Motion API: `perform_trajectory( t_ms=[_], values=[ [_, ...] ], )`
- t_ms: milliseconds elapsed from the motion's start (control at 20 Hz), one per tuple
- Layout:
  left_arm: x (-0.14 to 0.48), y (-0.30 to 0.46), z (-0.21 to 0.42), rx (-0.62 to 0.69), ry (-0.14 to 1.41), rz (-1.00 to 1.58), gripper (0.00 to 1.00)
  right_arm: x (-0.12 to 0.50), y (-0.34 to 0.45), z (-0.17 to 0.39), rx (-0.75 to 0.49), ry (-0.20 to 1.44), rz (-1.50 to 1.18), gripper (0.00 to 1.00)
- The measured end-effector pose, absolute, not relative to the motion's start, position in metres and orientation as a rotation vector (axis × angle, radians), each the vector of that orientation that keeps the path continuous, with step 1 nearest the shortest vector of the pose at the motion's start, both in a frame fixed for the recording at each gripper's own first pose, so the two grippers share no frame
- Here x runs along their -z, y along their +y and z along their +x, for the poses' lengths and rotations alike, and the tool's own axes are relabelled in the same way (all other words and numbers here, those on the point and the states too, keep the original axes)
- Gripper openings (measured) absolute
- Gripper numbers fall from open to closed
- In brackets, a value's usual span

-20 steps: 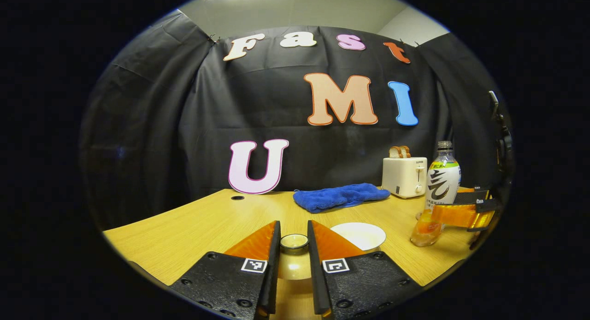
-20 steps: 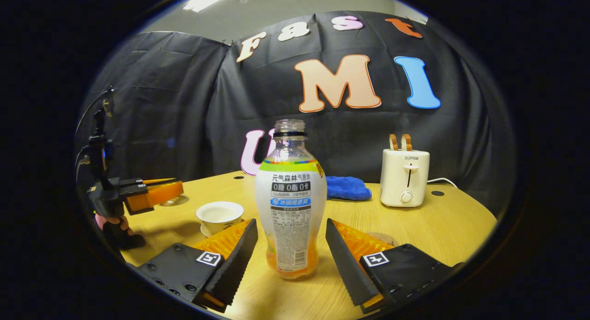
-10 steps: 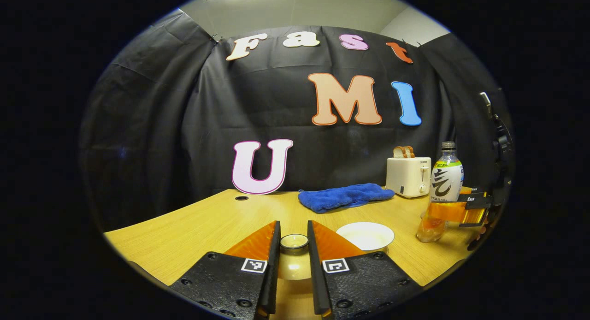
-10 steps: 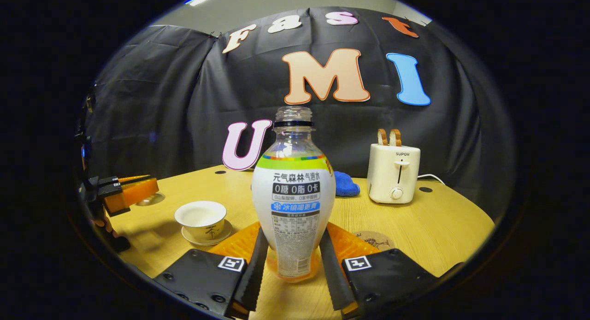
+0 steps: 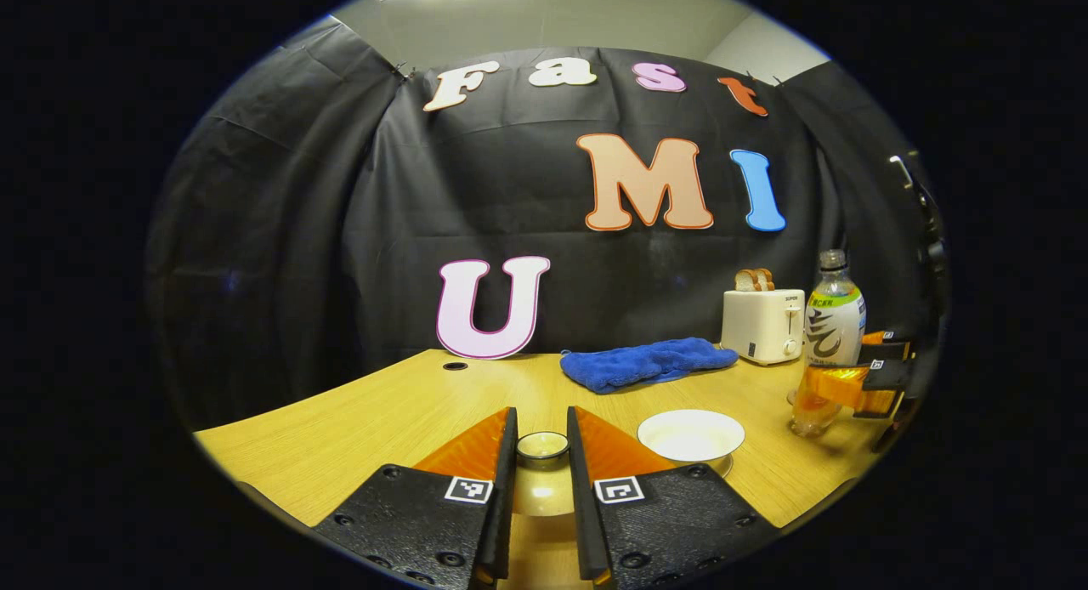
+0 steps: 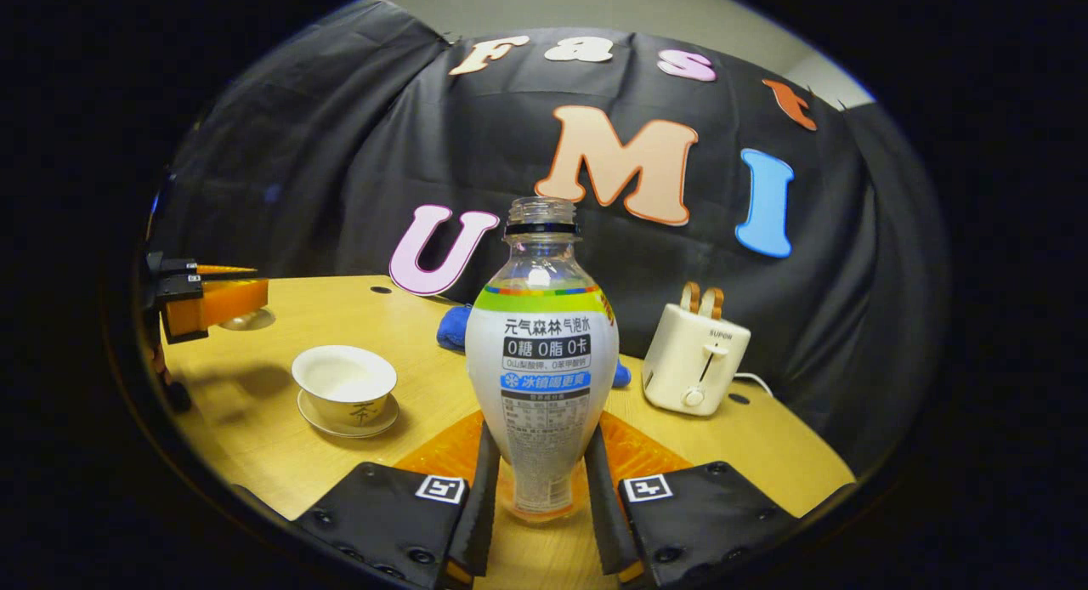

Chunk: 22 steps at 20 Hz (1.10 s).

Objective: Open the teacup lid with one hand, grasp the water bottle and pour water into the teacup with the other hand; after pouring, place the water bottle on the coaster and then close the teacup lid.

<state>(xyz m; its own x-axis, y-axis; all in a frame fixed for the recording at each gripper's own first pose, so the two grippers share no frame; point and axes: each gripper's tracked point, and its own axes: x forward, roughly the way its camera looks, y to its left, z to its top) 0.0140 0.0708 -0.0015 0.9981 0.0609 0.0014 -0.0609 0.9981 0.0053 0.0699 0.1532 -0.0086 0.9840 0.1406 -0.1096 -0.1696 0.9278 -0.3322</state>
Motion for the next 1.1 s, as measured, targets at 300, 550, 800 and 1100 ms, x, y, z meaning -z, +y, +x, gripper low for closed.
perform_trajectory(
  t_ms=[300, 550, 800, 1100],
  values=[
    [0.001, 0.078, 0.016, -0.082, -0.001, 0.006, 0.29, -0.03, 0.15, 0.082, -0.096, 0.029, -0.678, 0.53],
    [0.002, 0.081, 0.016, -0.087, -0.001, 0.006, 0.29, -0.039, 0.129, 0.1, -0.019, 0.036, -0.911, 0.53],
    [0.003, 0.081, 0.015, -0.087, 0.0, 0.005, 0.29, -0.039, 0.123, 0.105, -0.002, 0.023, -1.057, 0.53],
    [0.002, 0.081, 0.014, -0.088, 0.0, 0.005, 0.29, -0.026, 0.132, 0.108, 0.005, -0.026, -1.272, 0.53]
  ],
)
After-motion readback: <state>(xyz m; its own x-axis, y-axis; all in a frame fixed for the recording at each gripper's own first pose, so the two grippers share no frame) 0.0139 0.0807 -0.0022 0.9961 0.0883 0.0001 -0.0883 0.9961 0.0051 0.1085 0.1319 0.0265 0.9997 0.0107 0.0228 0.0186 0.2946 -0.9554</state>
